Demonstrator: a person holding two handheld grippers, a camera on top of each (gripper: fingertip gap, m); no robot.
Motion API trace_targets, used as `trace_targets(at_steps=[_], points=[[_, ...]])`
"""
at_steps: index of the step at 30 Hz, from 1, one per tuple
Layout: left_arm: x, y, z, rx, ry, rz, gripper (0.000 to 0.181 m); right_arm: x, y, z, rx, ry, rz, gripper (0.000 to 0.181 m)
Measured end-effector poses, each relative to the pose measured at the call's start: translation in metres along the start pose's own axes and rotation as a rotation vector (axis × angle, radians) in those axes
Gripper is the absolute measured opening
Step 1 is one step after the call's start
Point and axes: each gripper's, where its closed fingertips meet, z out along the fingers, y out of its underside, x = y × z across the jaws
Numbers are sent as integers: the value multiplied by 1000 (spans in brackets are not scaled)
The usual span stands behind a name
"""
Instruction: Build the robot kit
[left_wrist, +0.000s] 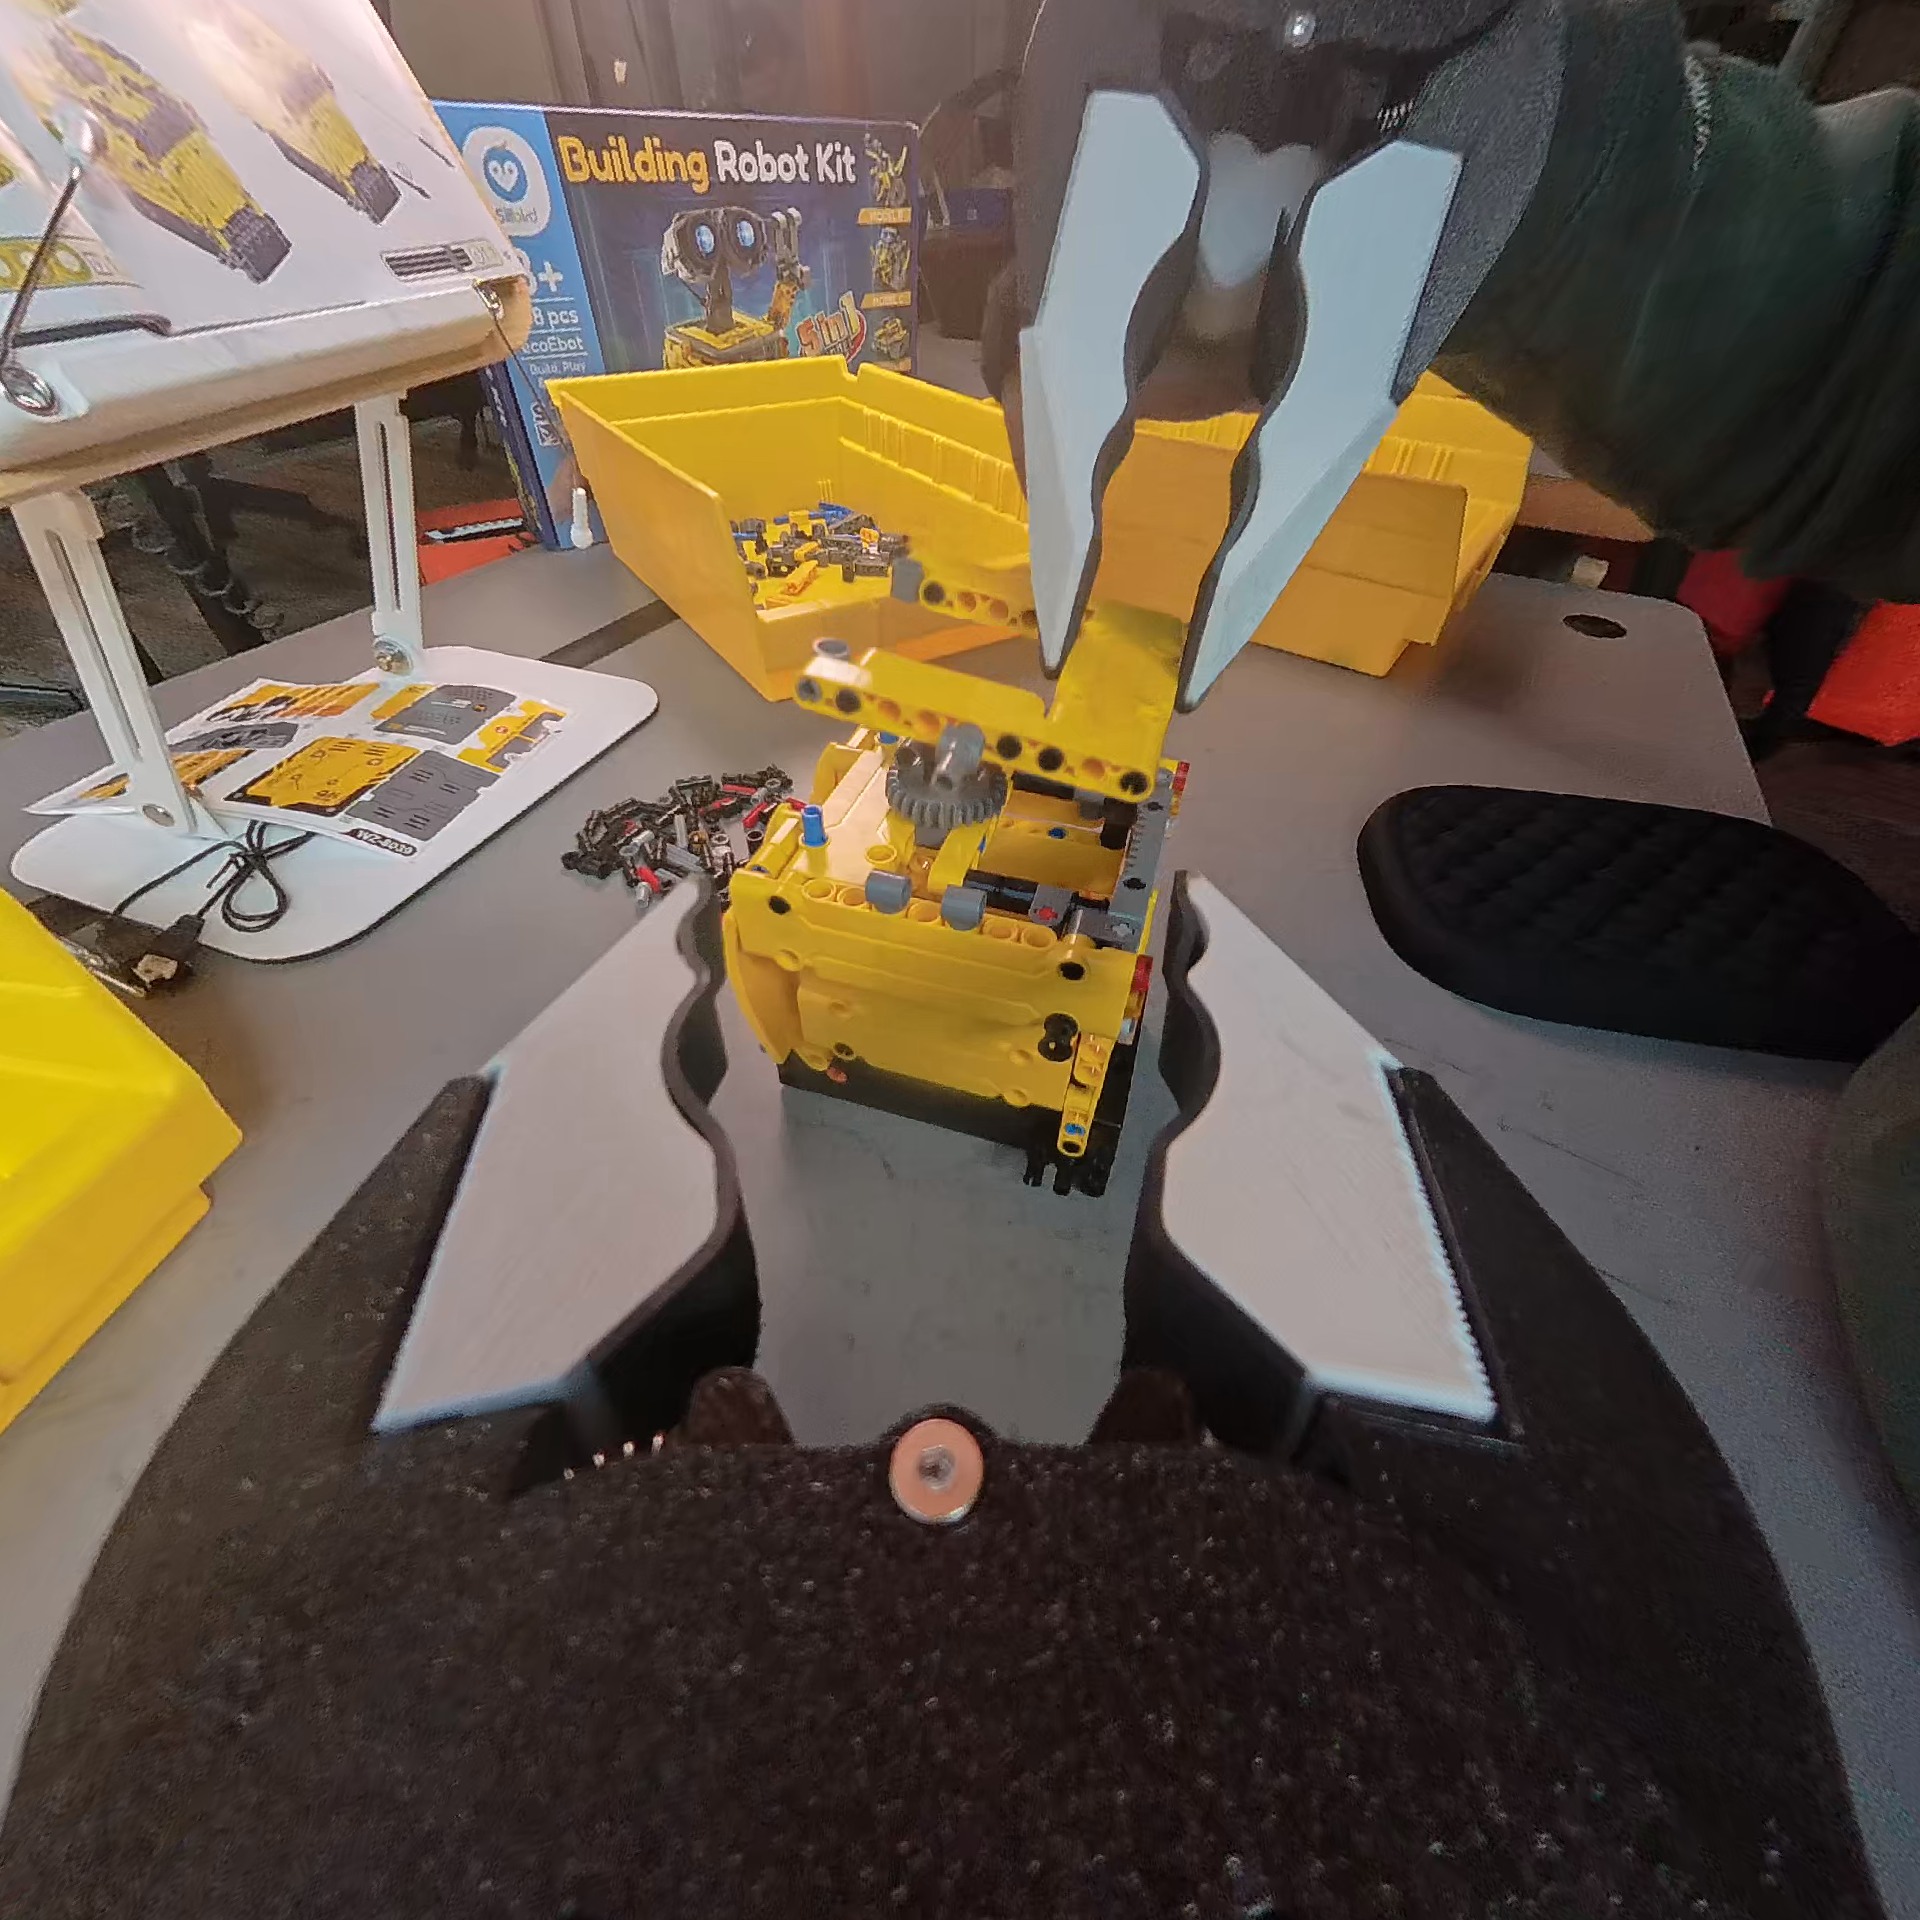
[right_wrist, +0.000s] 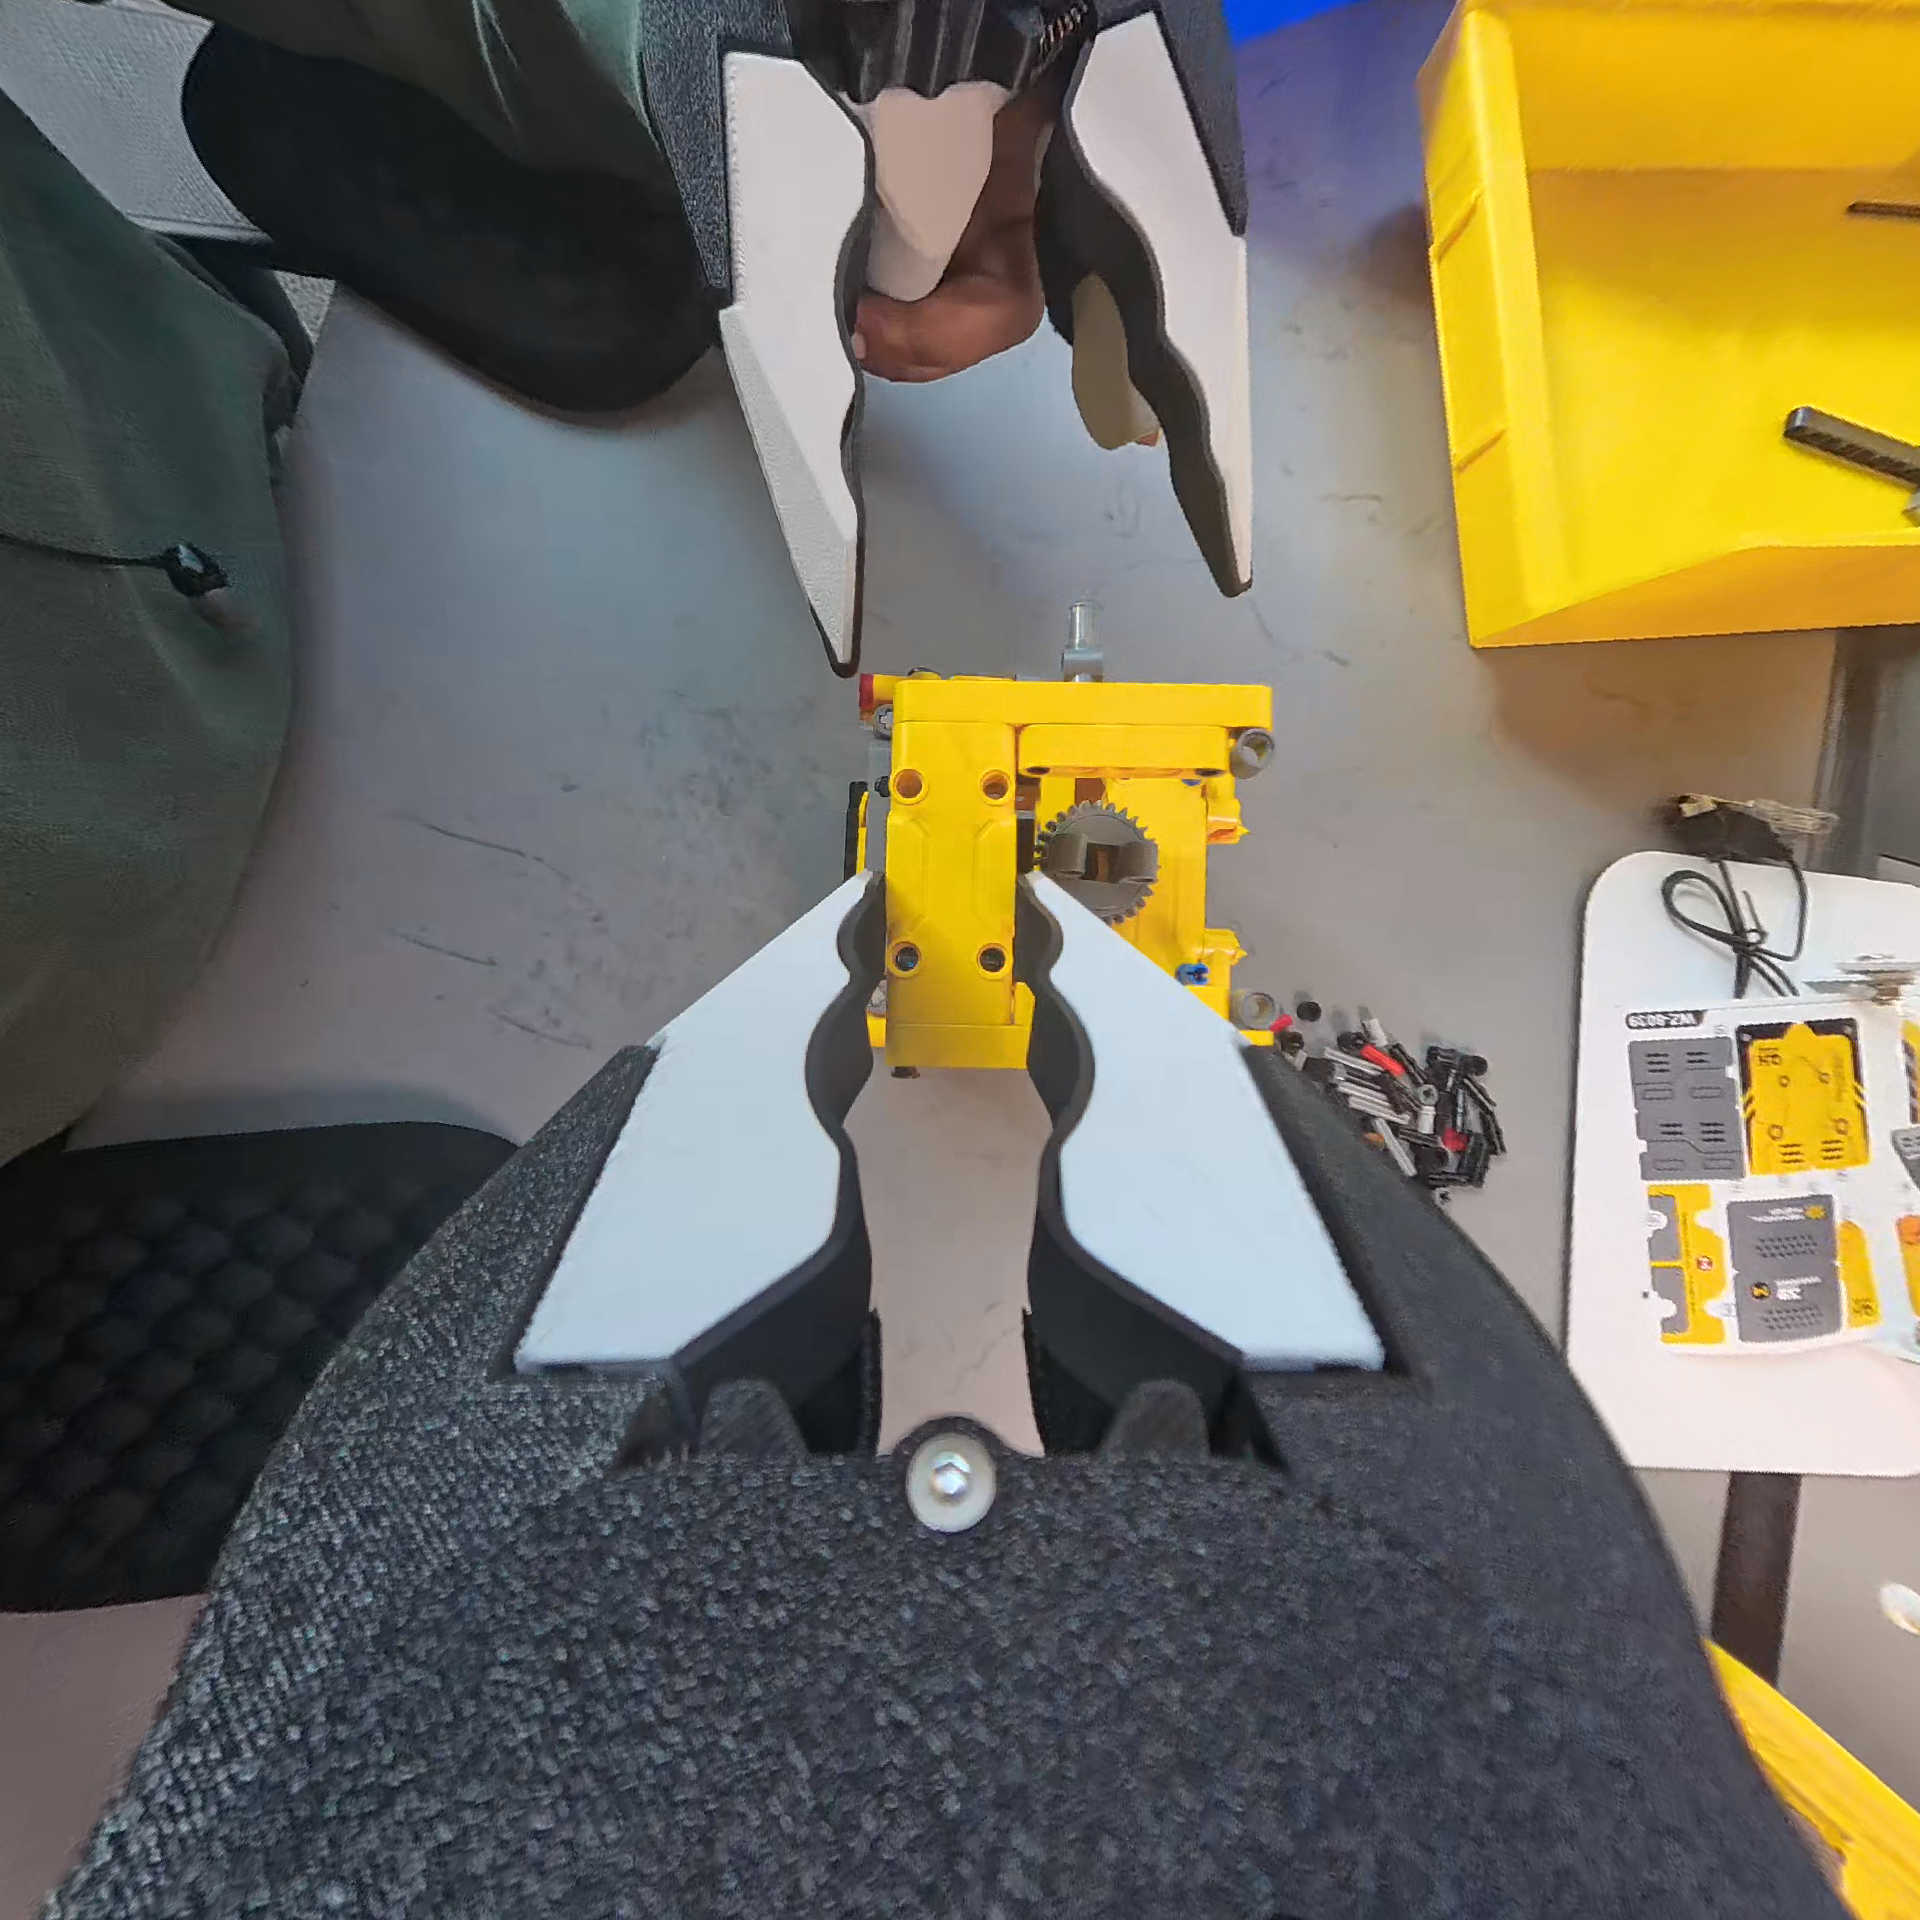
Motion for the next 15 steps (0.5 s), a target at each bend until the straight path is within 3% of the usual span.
trace_targets(at_steps=[15], points=[[7,6,14,-27,69,-20,87,-3,8,22,-17,-67,-37,24]])
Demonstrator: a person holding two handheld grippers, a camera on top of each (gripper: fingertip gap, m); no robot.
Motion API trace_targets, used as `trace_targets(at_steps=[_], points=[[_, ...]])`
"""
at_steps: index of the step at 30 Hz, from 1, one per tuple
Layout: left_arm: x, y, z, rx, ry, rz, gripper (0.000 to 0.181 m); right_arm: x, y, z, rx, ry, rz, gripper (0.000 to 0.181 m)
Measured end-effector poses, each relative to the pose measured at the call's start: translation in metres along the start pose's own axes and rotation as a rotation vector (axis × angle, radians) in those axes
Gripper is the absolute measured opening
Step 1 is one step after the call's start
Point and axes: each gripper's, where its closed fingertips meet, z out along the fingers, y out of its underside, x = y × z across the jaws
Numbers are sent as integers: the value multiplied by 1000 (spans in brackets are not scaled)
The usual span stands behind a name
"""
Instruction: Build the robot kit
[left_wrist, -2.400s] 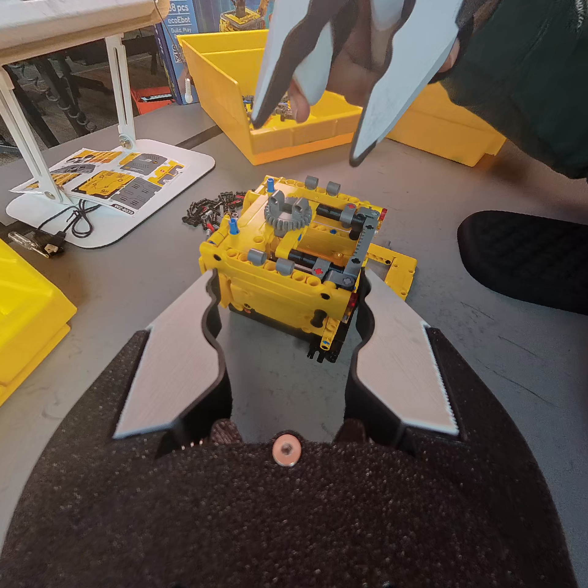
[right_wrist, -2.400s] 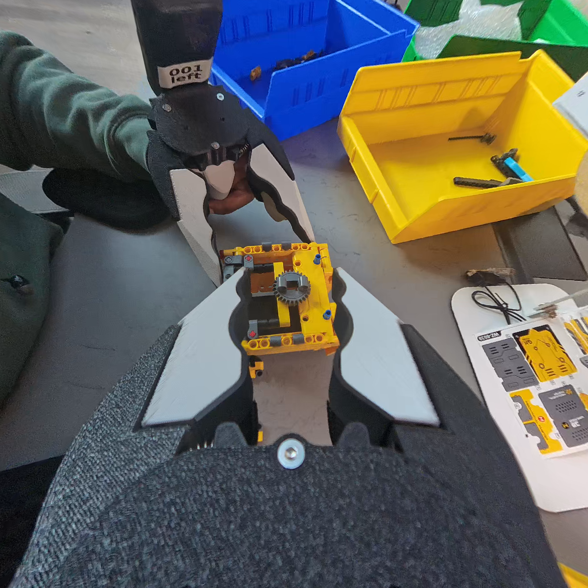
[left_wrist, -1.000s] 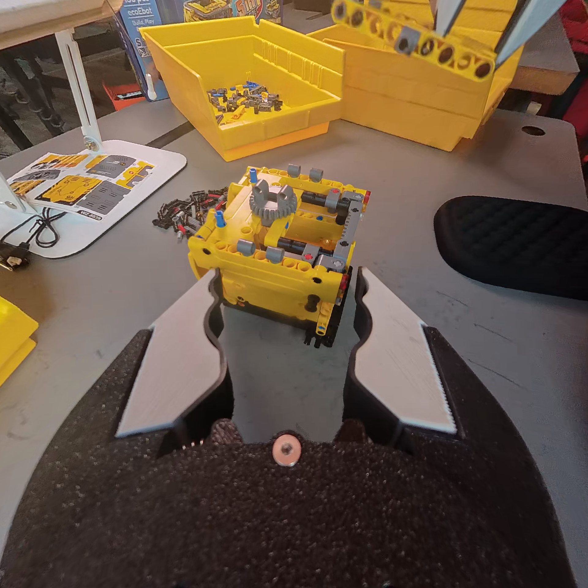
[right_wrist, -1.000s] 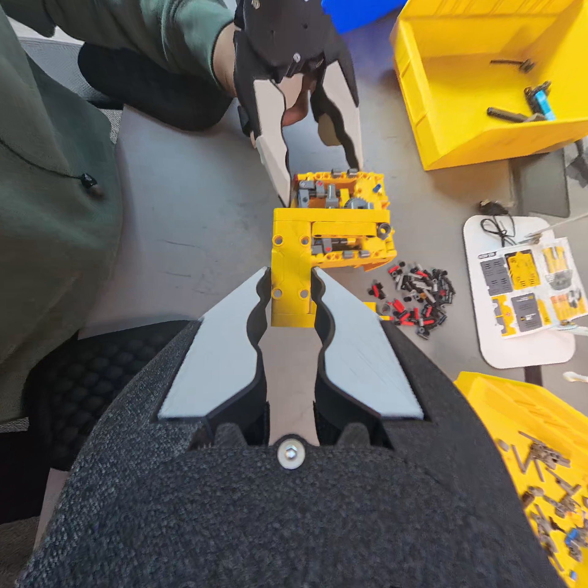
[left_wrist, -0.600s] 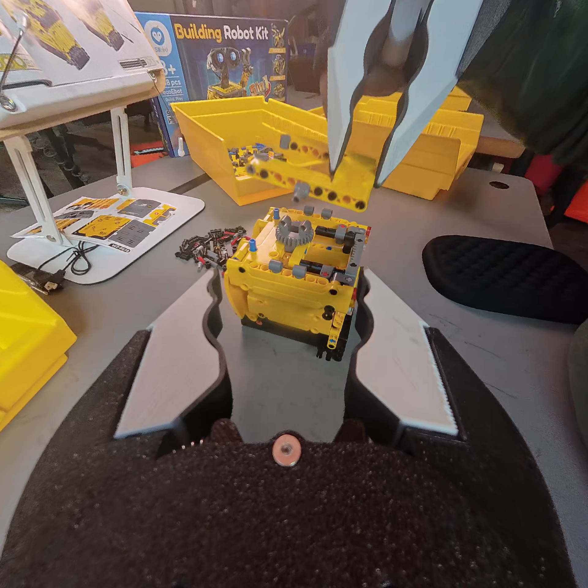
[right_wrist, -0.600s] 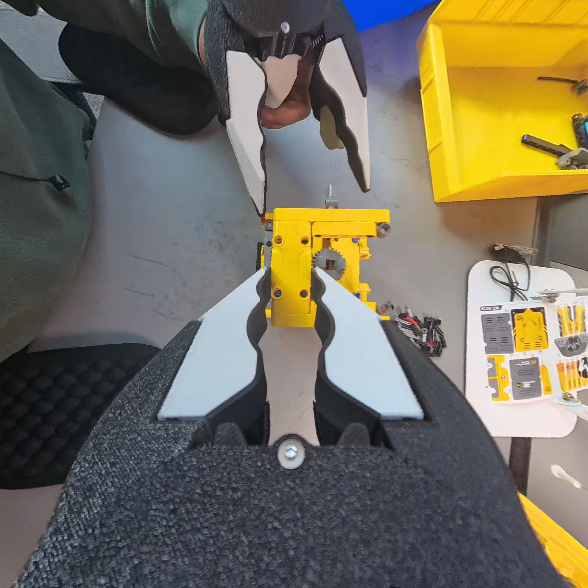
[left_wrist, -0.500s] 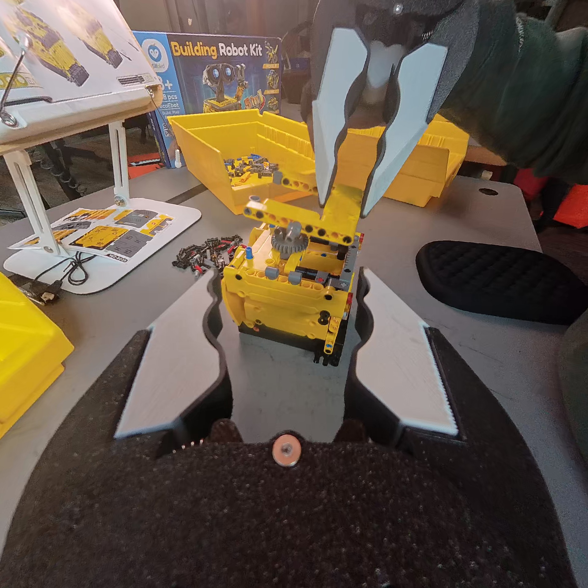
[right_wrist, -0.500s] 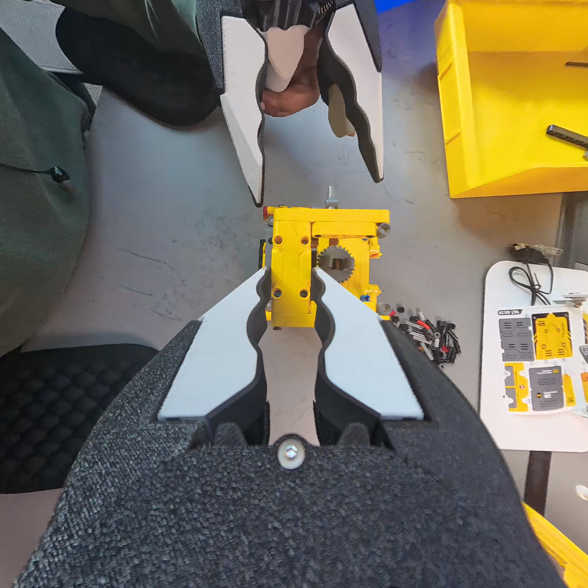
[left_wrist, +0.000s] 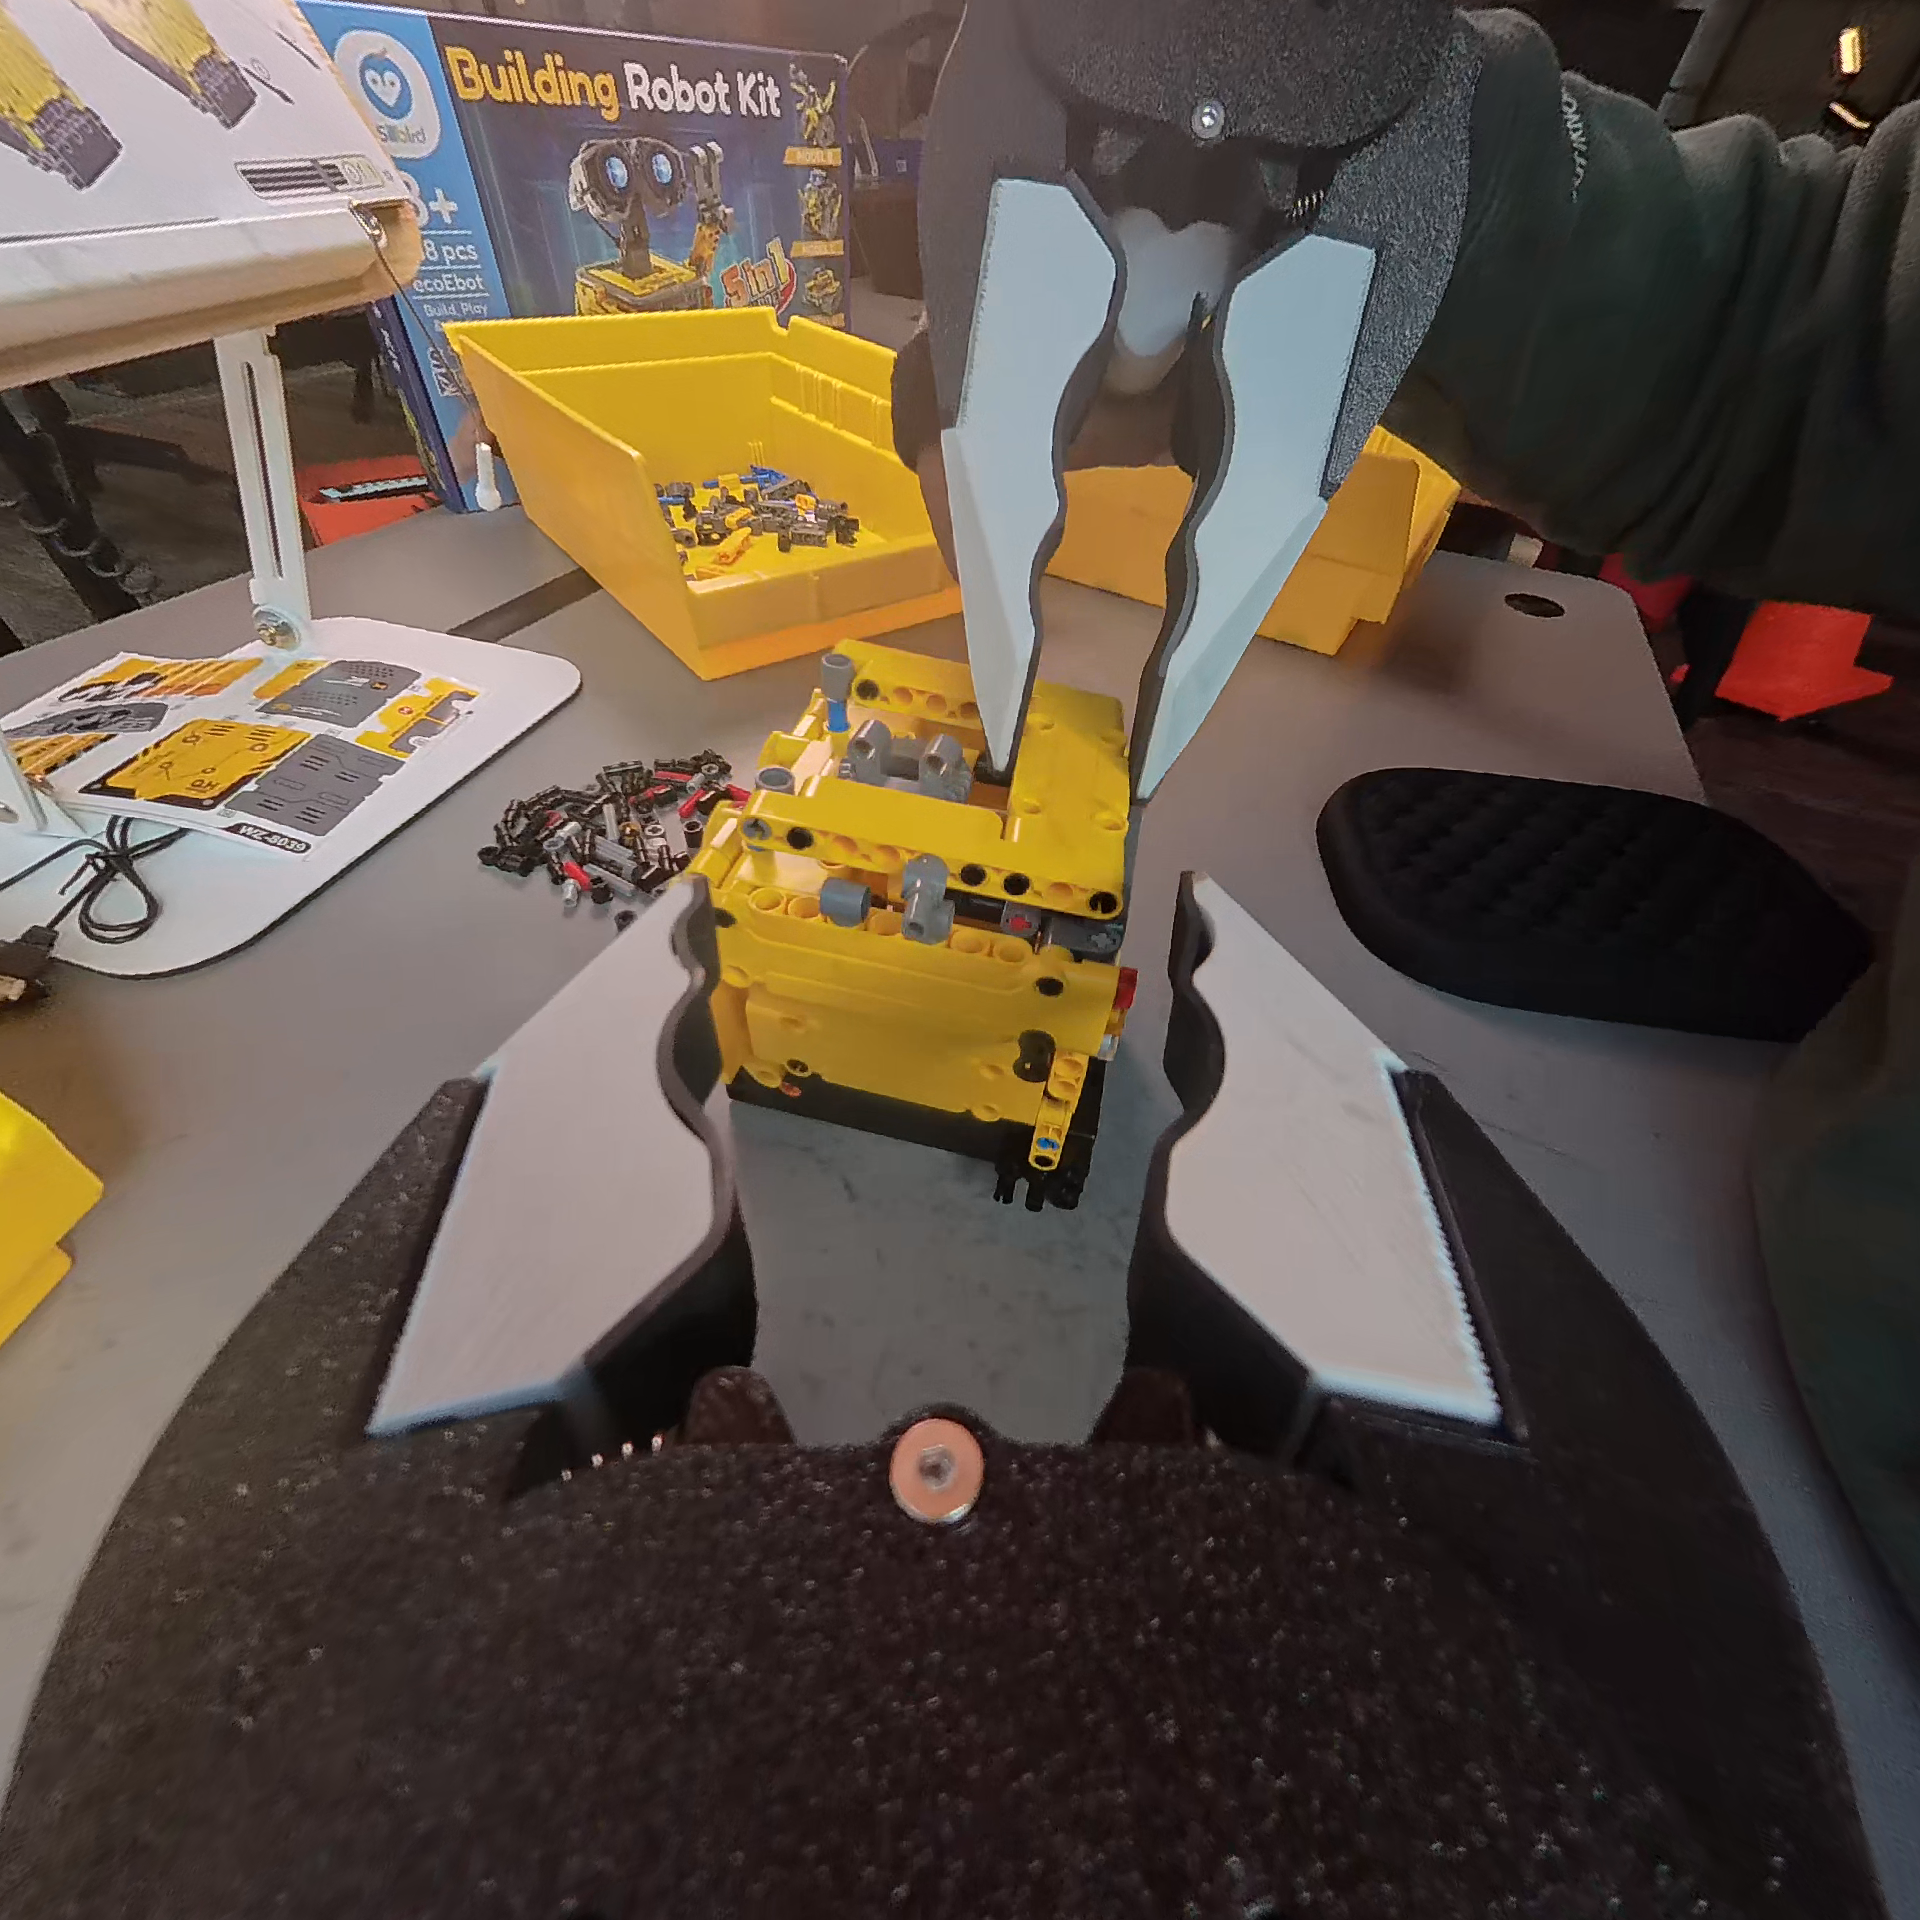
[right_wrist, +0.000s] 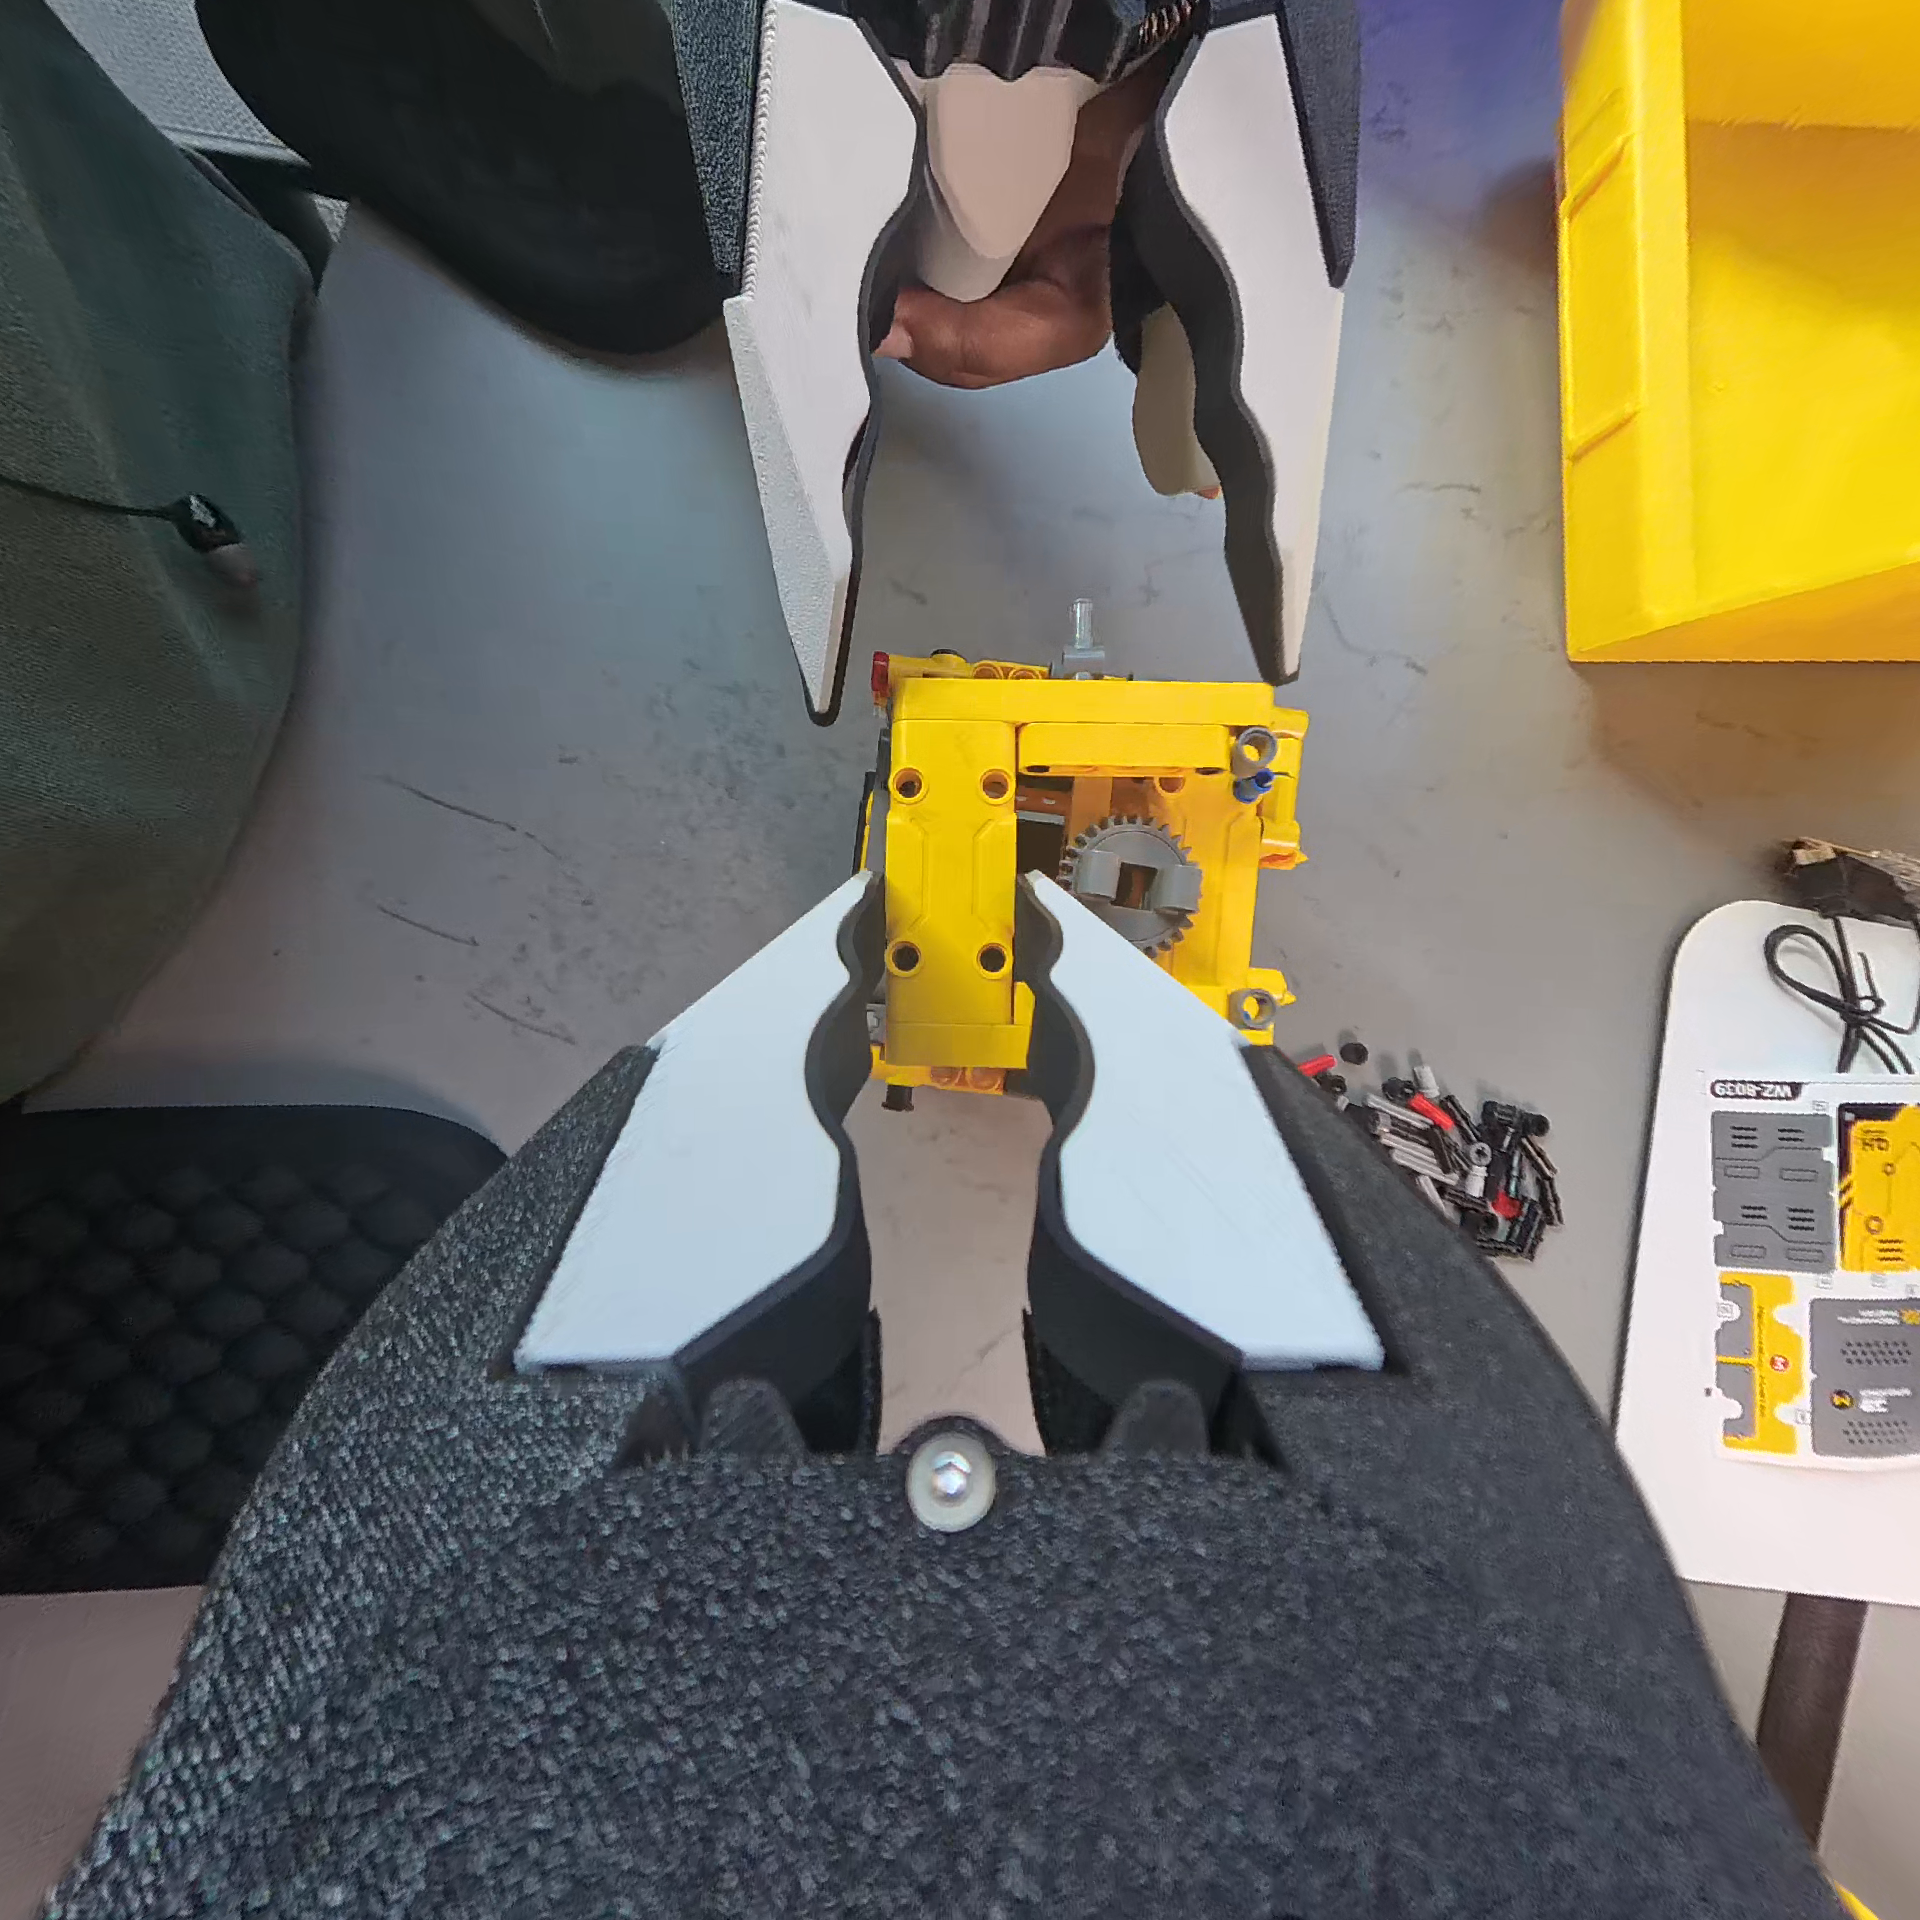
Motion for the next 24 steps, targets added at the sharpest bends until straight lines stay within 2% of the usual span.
trace_targets(at_steps=[9,15,22,24], points=[[2,5,4,-44,2,63,66,2,-1,2,23,-11,-1,24],[0,5,3,-41,-6,59,61,3,-3,1,70,2,8,25],[-6,-2,-9,-47,-24,82,68,15,0,-31,218,136,65,42],[-9,-9,-14,-32,-16,66,71,23,6,-39,262,187,106,53]])
